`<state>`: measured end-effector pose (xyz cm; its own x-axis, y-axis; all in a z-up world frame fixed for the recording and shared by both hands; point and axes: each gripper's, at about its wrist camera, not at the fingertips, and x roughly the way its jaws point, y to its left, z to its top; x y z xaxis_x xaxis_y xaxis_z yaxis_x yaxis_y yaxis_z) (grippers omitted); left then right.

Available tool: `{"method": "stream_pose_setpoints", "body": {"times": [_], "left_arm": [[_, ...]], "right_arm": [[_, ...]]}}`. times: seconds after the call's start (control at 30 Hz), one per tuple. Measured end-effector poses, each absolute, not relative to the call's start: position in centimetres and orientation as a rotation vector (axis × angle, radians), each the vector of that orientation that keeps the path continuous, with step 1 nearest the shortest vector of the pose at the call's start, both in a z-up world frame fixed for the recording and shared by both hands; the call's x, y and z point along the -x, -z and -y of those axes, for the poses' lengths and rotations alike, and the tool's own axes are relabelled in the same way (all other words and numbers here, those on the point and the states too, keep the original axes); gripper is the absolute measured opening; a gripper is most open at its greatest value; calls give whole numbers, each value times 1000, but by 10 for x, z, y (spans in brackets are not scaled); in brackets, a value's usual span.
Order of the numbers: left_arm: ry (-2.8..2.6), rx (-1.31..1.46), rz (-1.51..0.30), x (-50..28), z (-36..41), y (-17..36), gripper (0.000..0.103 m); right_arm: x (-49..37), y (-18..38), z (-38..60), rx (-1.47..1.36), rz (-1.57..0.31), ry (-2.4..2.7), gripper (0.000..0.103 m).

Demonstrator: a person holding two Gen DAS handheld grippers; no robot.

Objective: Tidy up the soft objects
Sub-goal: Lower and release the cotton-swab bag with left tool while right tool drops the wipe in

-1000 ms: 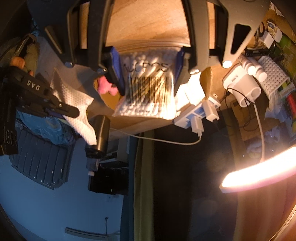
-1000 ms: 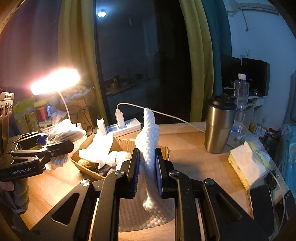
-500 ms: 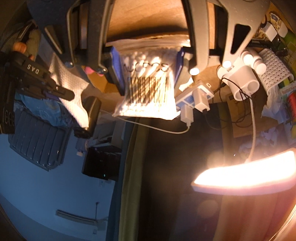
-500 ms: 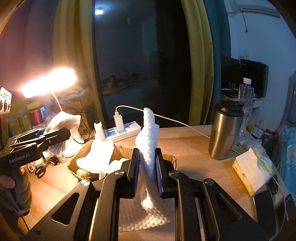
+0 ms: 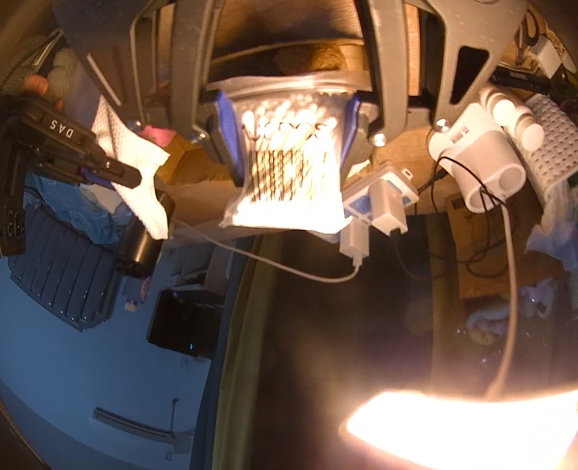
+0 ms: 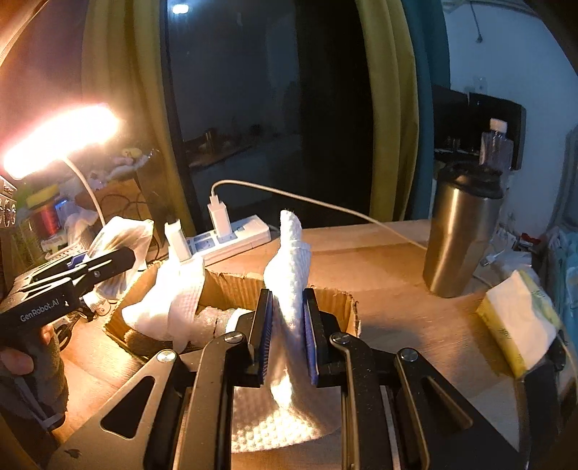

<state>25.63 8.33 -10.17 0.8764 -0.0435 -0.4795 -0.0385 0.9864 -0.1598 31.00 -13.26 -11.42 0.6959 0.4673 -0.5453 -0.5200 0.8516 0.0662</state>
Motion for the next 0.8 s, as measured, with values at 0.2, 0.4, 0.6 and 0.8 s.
{"method": "stream_pose_setpoints", "body": {"times": [0.2,0.4,0.6,0.8], "left_arm": [[8,163,-558,-277,-81,123,47],[13,168,-621,-291,-79,142,47],[13,164,-678,-302,-77,156,47],[-6,151,-743,-312,-75,170,48]], "right_arm": [[-323,131,127,91,-621,-563,18],[-333,147,119,101,-660,-577,18],[-337,160,111,124,-694,-582,18],[-339,167,106,156,-712,-574,17]]}}
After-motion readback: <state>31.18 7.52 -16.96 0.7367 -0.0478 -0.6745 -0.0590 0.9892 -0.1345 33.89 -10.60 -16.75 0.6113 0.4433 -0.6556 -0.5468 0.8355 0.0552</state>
